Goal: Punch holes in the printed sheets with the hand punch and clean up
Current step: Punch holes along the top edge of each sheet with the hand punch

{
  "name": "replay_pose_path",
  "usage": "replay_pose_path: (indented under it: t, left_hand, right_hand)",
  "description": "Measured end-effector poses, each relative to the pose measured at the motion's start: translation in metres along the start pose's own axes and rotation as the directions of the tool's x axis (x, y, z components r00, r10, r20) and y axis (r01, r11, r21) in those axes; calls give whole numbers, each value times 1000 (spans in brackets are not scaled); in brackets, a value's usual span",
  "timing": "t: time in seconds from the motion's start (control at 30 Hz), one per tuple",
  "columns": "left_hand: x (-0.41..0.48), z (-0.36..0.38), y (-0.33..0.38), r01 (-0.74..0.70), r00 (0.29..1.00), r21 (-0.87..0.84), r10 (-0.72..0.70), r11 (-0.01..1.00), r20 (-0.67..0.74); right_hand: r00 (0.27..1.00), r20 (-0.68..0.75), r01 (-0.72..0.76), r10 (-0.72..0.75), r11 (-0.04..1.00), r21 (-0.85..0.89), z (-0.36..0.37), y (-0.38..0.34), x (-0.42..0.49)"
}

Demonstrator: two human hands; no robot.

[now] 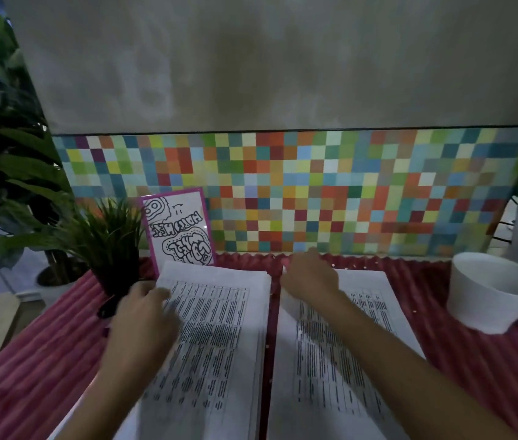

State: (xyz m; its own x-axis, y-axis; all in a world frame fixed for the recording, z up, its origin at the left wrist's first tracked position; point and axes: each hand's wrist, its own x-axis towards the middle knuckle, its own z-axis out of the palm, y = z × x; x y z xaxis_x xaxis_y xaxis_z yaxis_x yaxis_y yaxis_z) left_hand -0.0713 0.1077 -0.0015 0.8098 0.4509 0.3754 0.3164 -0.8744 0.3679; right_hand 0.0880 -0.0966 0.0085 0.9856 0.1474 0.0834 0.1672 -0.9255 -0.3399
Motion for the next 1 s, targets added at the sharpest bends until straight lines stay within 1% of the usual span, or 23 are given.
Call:
replay_pose_path:
  t: [0.07,0.1,0.13,0.17,0.2,0.27,0.3,0.43,0.5,0.57,0.63,0.67,0.77,0.87,1.0]
  left_hand:
    - [9,17,53,-80,995,-217,91,973,42]
    - [14,31,78,-97,989,-301,127,949,80]
    - [19,50,99,-100,980,-342,152,934,128]
    - [23,66,118,-87,968,-360,163,929,188]
    - [27,83,135,-40,954,-357,142,933,265]
    - [31,102,159,75,936,-334,50,940,349]
    - [33,111,165,112,930,-324,16,939,368]
    - [35,136,165,166,960,-383,-60,908,274]
    - [35,146,159,147,979,-455,-65,878,192]
    - [34,149,156,121,987,-455,-58,882,151]
    - [35,150,156,124,986,-471,-55,873,157]
    - [36,151,156,126,984,-470,-51,874,170]
    - [39,151,155,143,975,-460,-45,876,217]
    - [40,152,158,149,964,-422,-35,894,265]
    - [36,154,162,109,968,-389,-8,915,252]
  right_hand:
    - [999,-29,-45,44,999,-10,-13,19,18]
    - [999,-16,-47,47,999,-4,-18,29,27]
    - [999,16,-47,47,999,10,-20,37,33]
    - [998,48,-39,38,999,25,-20,45,40]
    - [996,85,-30,27,999,33,-20,50,44]
    - [993,118,-28,18,996,80,-13,59,50]
    - [992,127,-22,11,996,87,-8,63,52]
    - [996,93,-3,-2,998,62,6,71,64]
    - [999,47,16,-20,996,84,10,75,68]
    - [1000,-5,20,-19,994,112,16,79,70]
    - [999,-42,26,-20,988,150,21,82,71]
    - [999,-37,17,-11,985,173,20,83,71]
    - [999,31,-16,8,970,243,22,89,77]
    - [995,96,-42,17,965,259,18,89,80]
    - [991,128,-65,28,956,287,10,89,86]
